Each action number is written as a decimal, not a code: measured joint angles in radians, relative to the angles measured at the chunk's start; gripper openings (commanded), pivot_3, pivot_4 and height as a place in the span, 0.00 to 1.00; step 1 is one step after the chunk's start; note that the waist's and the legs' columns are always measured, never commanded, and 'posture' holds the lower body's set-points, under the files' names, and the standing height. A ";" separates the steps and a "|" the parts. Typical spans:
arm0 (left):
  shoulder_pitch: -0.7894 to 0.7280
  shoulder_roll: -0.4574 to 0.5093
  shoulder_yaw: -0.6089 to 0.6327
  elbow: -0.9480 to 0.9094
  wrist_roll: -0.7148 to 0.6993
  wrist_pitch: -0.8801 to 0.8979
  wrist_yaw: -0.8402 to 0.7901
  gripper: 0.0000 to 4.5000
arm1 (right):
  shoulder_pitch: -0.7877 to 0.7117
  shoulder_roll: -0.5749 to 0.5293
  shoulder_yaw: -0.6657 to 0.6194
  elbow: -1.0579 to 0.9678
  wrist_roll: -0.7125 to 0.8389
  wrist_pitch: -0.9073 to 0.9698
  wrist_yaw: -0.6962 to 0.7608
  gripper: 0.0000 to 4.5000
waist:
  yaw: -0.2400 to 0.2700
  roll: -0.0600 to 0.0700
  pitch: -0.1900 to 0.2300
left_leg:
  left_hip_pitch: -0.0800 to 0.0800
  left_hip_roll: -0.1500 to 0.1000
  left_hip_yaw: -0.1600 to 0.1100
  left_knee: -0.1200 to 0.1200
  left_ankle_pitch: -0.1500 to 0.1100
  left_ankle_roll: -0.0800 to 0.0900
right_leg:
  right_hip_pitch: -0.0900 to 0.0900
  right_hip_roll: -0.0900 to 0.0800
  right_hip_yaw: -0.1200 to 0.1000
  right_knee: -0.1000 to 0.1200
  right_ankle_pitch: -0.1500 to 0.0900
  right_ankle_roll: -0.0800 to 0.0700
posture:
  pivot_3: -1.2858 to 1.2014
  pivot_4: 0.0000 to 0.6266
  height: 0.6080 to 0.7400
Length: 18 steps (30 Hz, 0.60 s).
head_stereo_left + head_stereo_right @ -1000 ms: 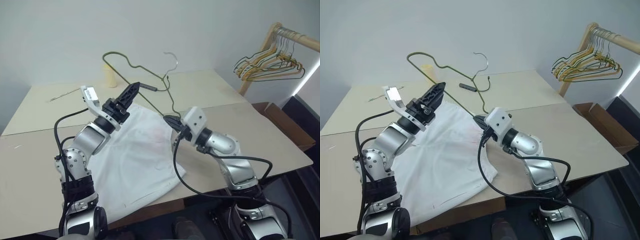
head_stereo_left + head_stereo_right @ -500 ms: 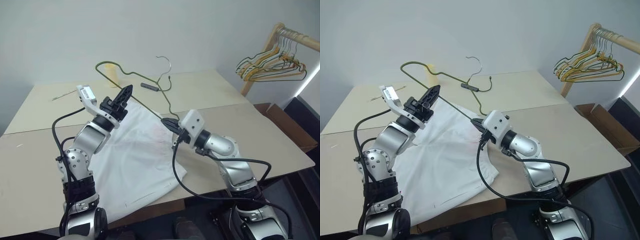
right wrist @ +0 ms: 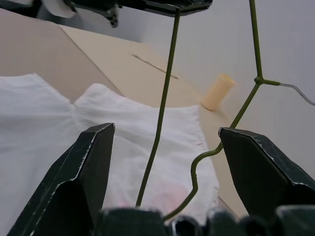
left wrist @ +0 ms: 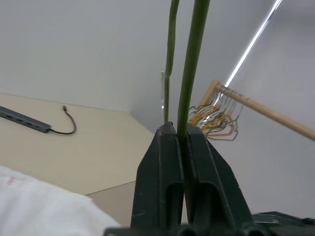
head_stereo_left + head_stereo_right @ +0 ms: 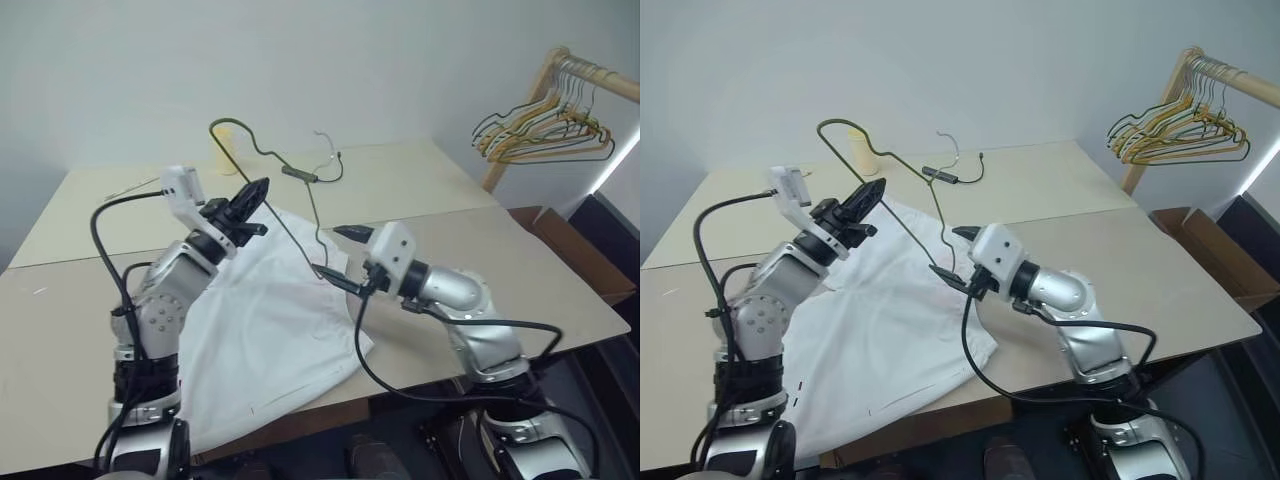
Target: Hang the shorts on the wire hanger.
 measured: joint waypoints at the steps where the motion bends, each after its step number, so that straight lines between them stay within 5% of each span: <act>1: -0.002 0.018 0.014 0.008 -0.013 0.002 -0.042 0.00 | -0.006 -0.031 -0.028 -0.013 0.076 0.076 0.042 0.84 | 0.001 0.000 0.000 | 0.000 0.000 0.000 0.000 0.000 0.000 | 0.000 0.000 0.000 0.000 0.000 0.000 | 0.46 0.00 1.00; 6: -0.006 0.170 0.150 0.040 -0.282 0.124 -0.413 0.00 | -0.111 -0.210 -0.121 0.040 0.413 0.473 0.241 0.84 | -0.009 0.001 0.001 | 0.000 0.002 0.001 0.000 0.000 0.000 | -0.001 0.001 -0.001 0.000 -0.001 -0.001 | 0.45 0.00 1.00; 10: -0.028 0.226 0.191 0.094 -0.356 0.152 -0.640 0.00 | -0.177 -0.265 -0.145 0.133 0.557 0.644 0.367 0.84 | -0.011 0.002 0.002 | 0.004 0.003 0.001 -0.001 0.000 0.000 | 0.003 0.003 -0.002 0.000 -0.003 0.000 | 0.45 0.00 1.00; 18: -0.060 0.179 0.179 0.152 -0.332 0.130 -0.721 0.00 | -0.245 -0.257 -0.076 0.173 0.592 0.730 0.453 0.84 | -0.013 0.002 0.002 | 0.001 0.003 0.001 -0.001 0.000 0.000 | 0.000 0.002 -0.001 0.000 -0.002 -0.001 | 0.45 0.00 1.00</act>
